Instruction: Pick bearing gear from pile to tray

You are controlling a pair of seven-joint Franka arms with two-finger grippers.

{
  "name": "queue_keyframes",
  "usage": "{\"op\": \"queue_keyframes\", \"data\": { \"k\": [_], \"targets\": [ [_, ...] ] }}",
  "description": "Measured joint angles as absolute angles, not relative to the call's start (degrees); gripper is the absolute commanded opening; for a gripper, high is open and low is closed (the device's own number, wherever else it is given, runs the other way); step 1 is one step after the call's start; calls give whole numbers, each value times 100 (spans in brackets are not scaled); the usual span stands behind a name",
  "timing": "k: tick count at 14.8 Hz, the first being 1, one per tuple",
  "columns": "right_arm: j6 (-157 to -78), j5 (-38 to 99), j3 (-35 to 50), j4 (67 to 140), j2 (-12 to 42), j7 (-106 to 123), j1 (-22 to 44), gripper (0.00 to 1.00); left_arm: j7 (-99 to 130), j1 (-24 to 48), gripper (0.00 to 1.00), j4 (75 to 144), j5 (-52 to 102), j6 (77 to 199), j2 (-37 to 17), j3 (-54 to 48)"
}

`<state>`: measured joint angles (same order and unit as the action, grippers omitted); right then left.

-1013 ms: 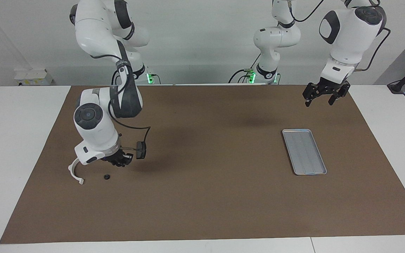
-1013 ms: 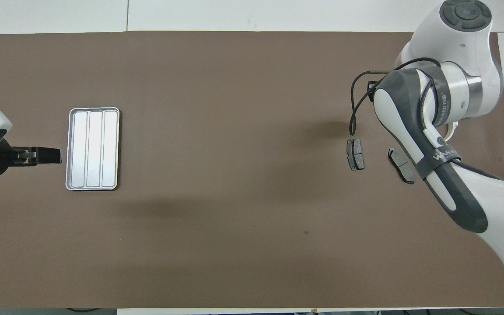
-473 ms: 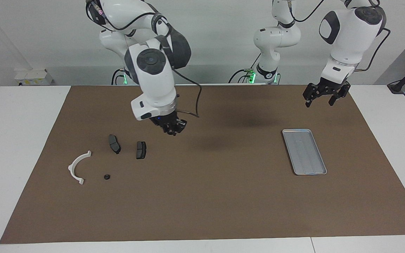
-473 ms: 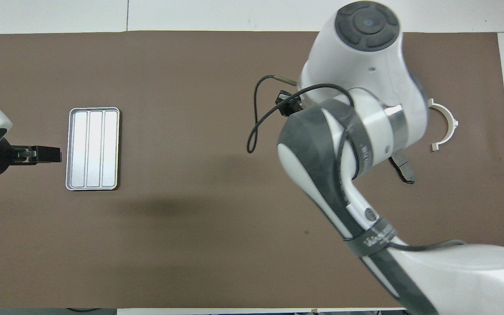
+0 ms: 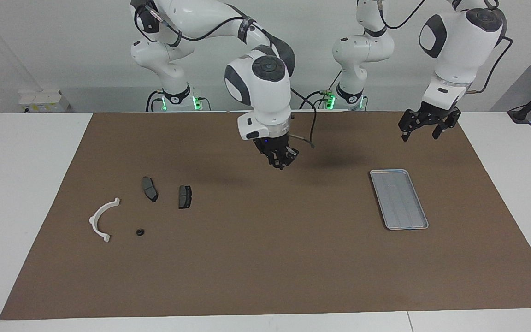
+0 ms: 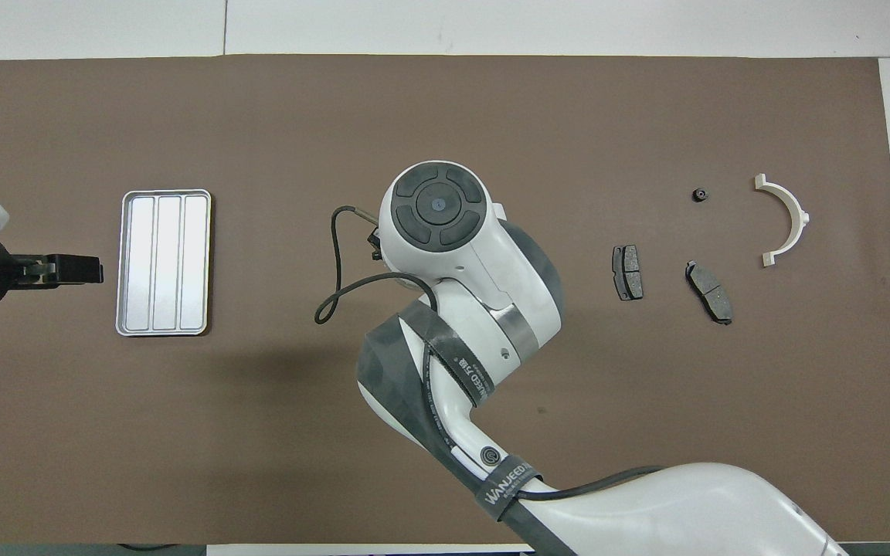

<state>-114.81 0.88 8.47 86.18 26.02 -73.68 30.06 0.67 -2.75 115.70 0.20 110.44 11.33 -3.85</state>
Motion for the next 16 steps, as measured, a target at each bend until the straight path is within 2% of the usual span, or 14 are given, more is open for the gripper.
{"op": "queue_keyframes", "data": {
  "k": [7, 11, 12, 13, 14, 16],
  "targets": [
    [-12581, -410, 838, 8782, 3534, -7958, 3319, 0, 67, -275, 100, 11816, 48, 11320, 1131, -387],
    [-12946, -416, 804, 8968, 3573, -7958, 3301, 0, 67, -275, 100, 11847, 49, 11376, 1131, -387],
    [-12979, -416, 803, 8994, 3560, -7958, 3301, 16, 67, -275, 100, 11849, 50, 11383, 1131, -387],
    [-12984, -416, 802, 8999, 3558, -7965, 3301, 71, 67, -275, 100, 11851, 51, 11391, 1131, -387],
    [-12984, -416, 801, 8999, 3558, -8007, 3300, 100, 67, -275, 100, 11851, 52, 11399, 1131, -387],
    [-12833, -416, 786, 8984, 3553, -8117, 3285, 100, 67, -275, 100, 11851, 52, 11403, 1131, -387]
  ]
}}
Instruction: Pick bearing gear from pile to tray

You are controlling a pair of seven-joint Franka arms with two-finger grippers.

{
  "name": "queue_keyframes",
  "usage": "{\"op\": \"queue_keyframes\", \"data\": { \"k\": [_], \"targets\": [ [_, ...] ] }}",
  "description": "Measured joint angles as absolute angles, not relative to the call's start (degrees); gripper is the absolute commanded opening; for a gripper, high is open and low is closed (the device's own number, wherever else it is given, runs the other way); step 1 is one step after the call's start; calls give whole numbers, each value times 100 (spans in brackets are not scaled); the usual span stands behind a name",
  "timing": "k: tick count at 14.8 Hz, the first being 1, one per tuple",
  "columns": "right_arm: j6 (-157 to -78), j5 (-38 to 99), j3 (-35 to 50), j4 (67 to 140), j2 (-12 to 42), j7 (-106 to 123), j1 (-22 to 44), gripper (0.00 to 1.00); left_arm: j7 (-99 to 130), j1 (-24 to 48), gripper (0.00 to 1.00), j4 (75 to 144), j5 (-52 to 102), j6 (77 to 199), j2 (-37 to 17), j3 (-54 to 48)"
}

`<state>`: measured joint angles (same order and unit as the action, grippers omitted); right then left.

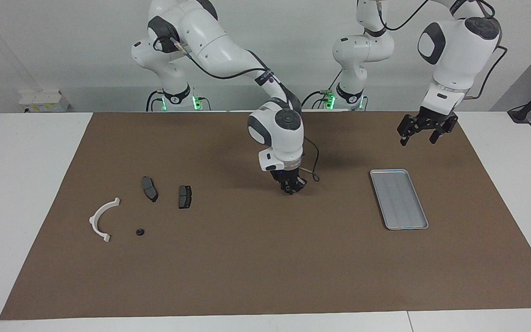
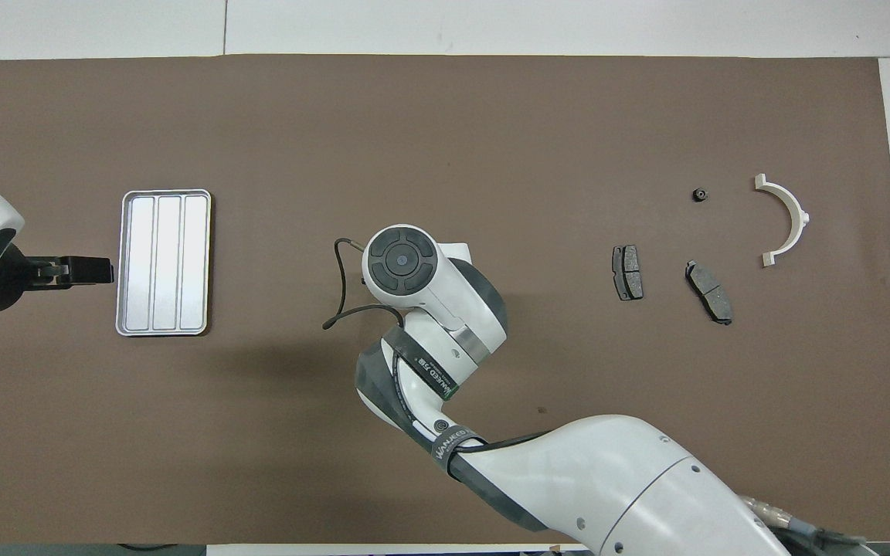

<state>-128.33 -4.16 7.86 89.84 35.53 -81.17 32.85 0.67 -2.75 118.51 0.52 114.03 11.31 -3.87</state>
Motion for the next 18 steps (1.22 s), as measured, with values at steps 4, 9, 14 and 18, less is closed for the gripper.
{"op": "queue_keyframes", "data": {
  "k": [4, 9, 14, 18],
  "targets": [
    [-11796, -456, 698, 8377, 3452, -8053, 2994, 100, 84, -272, 100, 11834, 66, 11402, 1131, -401],
    [-10326, -453, 714, 7728, 2870, -5566, 1613, 100, 1230, 369, 100, 11776, 96, 11529, 1046, -488],
    [-10142, -455, 711, 7855, 2680, -3712, 485, 100, 3324, 1770, 100, 11169, -387, 12001, -142, -569],
    [-10916, -462, 709, 8482, 2665, -2998, -214, 100, 4050, 2259, 100, 10975, -437, 12630, -1011, -567]
  ]
}}
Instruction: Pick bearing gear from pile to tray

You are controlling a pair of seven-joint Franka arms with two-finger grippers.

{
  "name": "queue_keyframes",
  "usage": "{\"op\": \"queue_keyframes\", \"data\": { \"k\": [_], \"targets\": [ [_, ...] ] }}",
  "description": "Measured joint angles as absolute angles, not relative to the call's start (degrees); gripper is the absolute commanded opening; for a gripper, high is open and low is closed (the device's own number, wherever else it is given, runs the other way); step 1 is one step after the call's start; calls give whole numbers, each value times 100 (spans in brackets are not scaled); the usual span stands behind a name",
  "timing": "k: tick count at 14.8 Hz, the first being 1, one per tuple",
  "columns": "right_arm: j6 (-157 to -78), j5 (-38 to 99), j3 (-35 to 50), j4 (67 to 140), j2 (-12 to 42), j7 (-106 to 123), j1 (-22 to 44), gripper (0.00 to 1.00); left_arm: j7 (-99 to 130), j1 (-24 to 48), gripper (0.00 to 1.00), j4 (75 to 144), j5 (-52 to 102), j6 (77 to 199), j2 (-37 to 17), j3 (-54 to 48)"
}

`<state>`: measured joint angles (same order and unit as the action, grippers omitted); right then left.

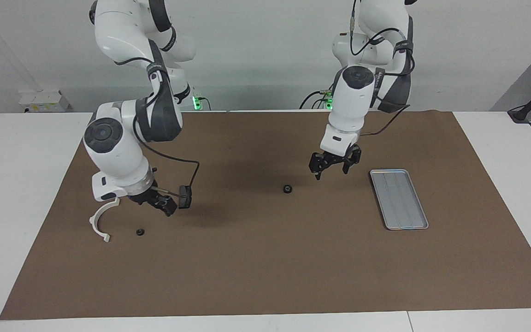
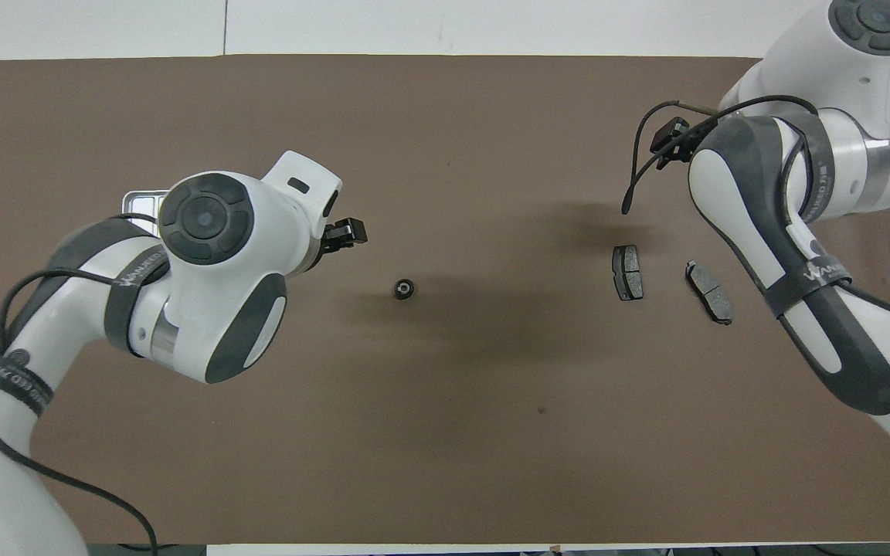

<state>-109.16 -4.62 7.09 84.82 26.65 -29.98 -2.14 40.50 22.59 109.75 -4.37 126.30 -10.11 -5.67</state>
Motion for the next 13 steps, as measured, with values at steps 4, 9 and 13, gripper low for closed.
{"op": "queue_keyframes", "data": {
  "k": [4, 9, 13],
  "targets": [
    [-11951, -876, 708, 9396, 2623, -2864, -592, 100, 4584, 2572, 100, 10855, -486, 13088, -1667, -565],
    [-12490, -917, 716, 9679, 2886, -2794, -707, 100, 4982, 2748, 100, 10817, -493, 13346, -1890, -572],
    [-12697, -945, 717, 9680, 3043, -2793, -708, 100, 5122, 2897, 100, 10822, -493, 13494, -1958, -574]
  ]
}}
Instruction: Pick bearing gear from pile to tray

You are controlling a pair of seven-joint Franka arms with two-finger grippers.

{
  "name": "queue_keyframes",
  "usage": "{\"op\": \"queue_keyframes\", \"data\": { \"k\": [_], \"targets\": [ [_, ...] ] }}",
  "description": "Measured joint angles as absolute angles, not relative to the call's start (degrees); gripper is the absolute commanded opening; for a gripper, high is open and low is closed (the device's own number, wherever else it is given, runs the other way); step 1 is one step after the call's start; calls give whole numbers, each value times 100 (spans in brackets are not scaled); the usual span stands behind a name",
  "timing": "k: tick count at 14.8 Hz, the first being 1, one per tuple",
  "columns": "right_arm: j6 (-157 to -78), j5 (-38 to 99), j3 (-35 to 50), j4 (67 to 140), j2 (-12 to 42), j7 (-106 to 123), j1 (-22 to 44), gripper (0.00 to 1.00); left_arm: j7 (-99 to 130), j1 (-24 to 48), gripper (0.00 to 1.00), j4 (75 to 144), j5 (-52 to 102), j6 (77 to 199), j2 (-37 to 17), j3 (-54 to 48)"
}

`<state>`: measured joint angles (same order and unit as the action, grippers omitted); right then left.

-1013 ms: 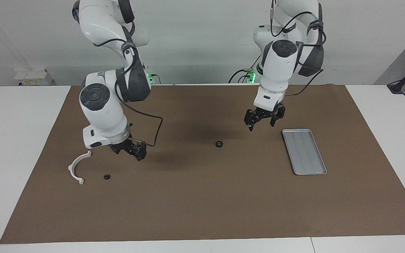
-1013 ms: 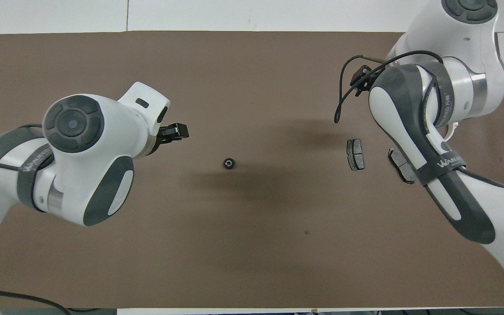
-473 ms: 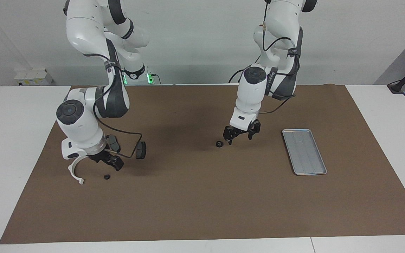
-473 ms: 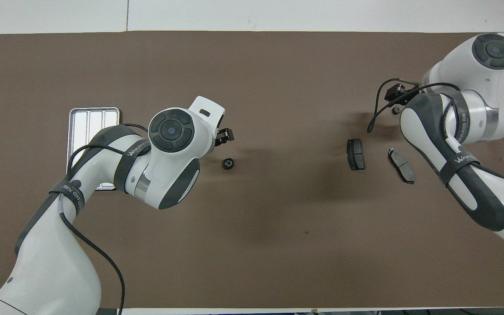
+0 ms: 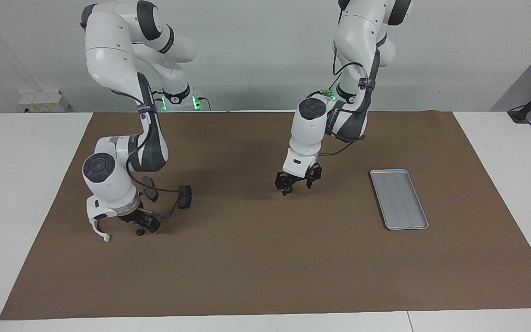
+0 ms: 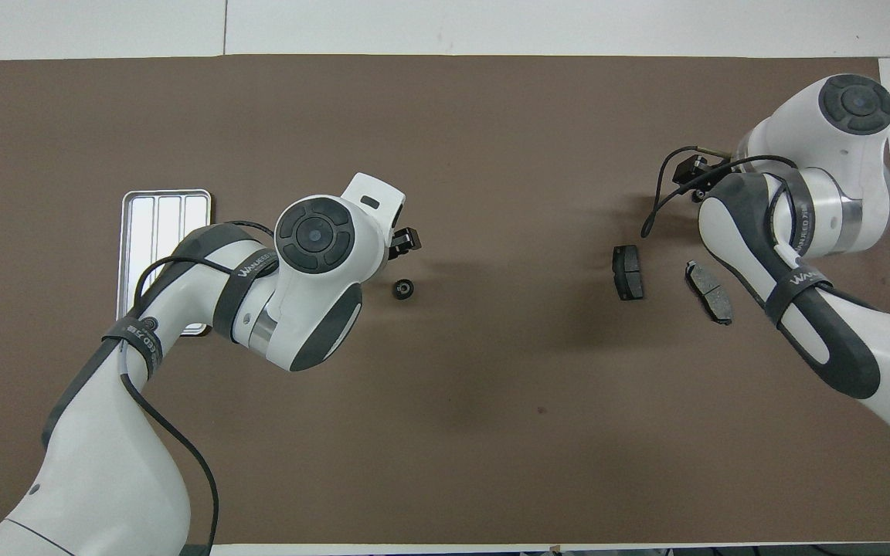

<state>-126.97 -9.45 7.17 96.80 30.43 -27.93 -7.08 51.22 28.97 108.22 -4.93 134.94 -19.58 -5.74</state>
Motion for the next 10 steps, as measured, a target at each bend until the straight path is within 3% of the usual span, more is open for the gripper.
{"op": "queue_keyframes", "data": {
  "k": [10],
  "targets": [
    [-12972, -1107, 726, 9676, 3181, -2791, -785, 89, 5293, 3073, 98, 11195, -493, 13753, -2034, -577]
  ]
}}
